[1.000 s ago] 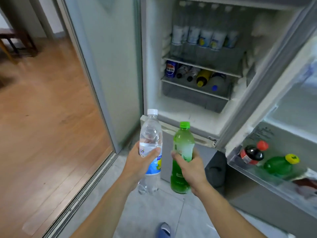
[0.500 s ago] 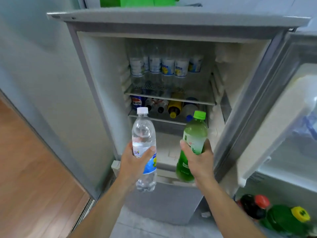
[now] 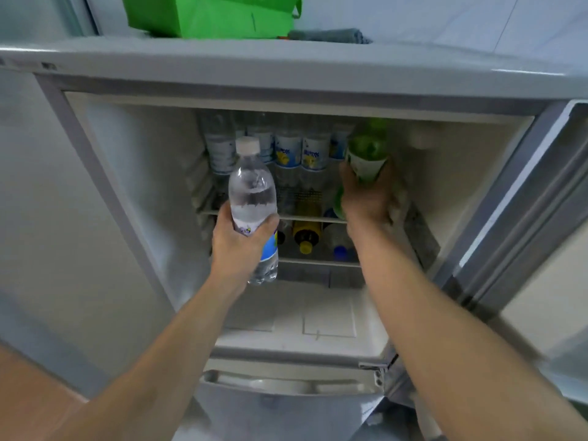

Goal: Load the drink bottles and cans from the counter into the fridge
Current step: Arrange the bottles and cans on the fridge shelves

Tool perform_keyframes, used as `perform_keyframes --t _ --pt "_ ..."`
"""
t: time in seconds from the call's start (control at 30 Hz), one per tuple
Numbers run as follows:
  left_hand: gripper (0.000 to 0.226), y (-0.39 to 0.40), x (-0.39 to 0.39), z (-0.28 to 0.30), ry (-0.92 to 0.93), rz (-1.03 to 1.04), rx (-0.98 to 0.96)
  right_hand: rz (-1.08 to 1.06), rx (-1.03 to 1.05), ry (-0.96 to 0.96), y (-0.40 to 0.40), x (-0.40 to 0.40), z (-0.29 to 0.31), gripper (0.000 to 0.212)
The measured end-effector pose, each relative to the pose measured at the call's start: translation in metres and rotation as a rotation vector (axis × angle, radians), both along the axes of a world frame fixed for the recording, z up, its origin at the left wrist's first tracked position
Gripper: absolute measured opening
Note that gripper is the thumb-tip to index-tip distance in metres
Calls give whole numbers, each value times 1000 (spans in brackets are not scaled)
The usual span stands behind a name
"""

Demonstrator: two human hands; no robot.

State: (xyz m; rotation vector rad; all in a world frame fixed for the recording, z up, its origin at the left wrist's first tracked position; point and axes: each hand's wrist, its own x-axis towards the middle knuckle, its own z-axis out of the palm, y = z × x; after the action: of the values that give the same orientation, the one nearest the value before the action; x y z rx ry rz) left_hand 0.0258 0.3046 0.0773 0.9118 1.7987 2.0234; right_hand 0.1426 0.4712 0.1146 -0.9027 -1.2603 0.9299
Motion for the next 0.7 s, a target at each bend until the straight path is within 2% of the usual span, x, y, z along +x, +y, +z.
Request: perform_keyframes --t 0.13,0.23,0.5,0.63,0.7 --pt "44 23 -22 8 41 -36 39 -24 -48 -198 46 -18 -3 69" --pt "44 38 -31 10 104 -61 77 -63 -38 -277 70 -22 -7 65" --pt "67 79 -40 21 96 -148 76 -40 -122 -256 104 -32 0 73" --pt "64 92 -46 20 63 -157 66 -198 -95 -587 101 -29 -24 70" --pt "58 97 -47 18 44 -169 66 -173 -150 -648 101 -30 -33 71"
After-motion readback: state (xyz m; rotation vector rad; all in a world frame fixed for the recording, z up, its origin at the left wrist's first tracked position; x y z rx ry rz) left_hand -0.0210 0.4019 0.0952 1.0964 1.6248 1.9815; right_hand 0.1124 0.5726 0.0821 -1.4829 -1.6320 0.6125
